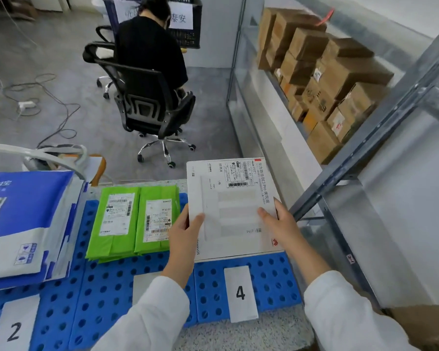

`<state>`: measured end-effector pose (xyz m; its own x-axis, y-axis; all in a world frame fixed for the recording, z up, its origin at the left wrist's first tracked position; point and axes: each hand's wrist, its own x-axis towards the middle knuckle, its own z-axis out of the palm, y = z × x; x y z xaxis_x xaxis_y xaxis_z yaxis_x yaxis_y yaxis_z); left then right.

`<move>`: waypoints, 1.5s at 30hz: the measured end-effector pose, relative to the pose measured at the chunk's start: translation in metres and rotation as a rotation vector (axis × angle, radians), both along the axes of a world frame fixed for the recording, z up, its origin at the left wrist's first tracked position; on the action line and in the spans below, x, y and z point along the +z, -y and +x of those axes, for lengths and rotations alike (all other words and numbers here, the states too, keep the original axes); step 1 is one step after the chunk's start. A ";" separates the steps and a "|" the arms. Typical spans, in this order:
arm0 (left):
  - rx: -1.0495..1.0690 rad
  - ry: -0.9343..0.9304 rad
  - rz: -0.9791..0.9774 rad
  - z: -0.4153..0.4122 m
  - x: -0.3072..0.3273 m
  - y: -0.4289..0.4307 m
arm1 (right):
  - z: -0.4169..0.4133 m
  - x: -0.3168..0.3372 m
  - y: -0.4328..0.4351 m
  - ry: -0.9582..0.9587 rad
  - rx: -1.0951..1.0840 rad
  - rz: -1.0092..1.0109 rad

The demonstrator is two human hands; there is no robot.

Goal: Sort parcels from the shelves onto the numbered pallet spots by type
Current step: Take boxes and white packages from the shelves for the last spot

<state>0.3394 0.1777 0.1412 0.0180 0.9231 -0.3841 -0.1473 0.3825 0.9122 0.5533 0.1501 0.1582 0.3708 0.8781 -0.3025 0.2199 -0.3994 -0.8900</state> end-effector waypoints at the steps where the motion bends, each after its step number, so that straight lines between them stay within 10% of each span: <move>1: 0.003 0.006 -0.021 0.002 -0.005 -0.006 | 0.001 -0.006 -0.006 -0.008 -0.007 -0.013; 29: -0.140 -0.262 -0.090 0.035 -0.111 -0.077 | 0.028 -0.112 -0.091 0.117 -0.049 -0.251; 45: -0.820 -0.911 0.707 0.053 -0.013 -0.082 | 0.006 -0.007 -0.032 0.769 0.139 0.089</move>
<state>0.3919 0.2599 0.1287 0.6356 0.7717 -0.0201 0.6260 -0.5000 0.5985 0.5594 0.1817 0.1507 0.3320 0.9408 0.0684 0.8301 -0.2570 -0.4948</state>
